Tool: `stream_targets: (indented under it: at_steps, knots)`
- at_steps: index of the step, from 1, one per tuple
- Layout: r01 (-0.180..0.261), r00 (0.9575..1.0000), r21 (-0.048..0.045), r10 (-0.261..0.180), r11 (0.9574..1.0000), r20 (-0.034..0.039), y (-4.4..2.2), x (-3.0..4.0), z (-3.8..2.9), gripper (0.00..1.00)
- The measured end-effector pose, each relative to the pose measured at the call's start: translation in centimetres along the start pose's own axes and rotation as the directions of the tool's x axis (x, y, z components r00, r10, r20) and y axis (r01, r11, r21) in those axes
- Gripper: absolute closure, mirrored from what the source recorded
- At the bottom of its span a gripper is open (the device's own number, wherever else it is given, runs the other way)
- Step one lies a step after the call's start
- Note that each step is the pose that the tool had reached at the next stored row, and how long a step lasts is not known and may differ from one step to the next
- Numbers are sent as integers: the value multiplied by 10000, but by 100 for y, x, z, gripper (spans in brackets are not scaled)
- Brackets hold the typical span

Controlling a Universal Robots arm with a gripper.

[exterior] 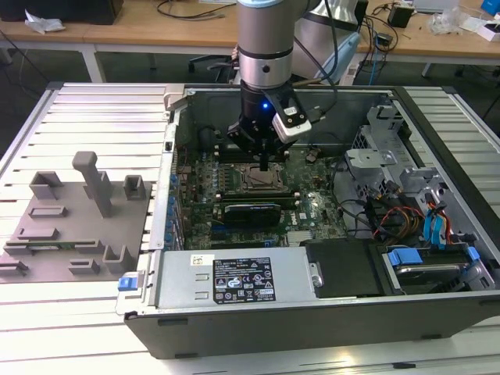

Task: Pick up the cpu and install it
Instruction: 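Install the first cpu locking lever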

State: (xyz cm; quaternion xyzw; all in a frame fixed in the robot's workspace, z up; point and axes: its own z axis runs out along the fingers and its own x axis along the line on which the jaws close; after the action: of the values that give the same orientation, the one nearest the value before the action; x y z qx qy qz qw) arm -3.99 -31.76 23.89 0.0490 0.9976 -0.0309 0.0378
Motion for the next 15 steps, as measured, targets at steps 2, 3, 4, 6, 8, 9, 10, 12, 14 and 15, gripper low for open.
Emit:
stream_targets:
  at_steps: [2, 3, 4, 6, 8, 9, 10, 12, 14, 15]
  knots:
    - [1, 10000, -1, -1, 10000, -7, 1, 0, 1, 89]
    - [1, 10000, -1, -1, 10000, -10, 1, 0, 1, 89]
    - [2, 10000, 0, -2, 10000, -16, 0, 0, 1, 89]
    - [3, 10000, 1, -3, 10000, -27, 1, -1, 1, 89]
    - [3, 10000, 2, -3, 10000, -35, 1, -1, 1, 89]
    - [3, 10000, 2, -3, 10000, -38, 1, -1, 1, 89]
    - [4, 10000, 3, -4, 10000, -44, 1, -1, 1, 89]
    - [5, 10000, 3, -5, 10000, -57, 1, -1, 1, 89]
    - [6, 10000, 5, -6, 10000, -70, 1, -1, 1, 89]
    - [5, 10000, 5, -5, 10000, -74, 0, -1, 1, 89]
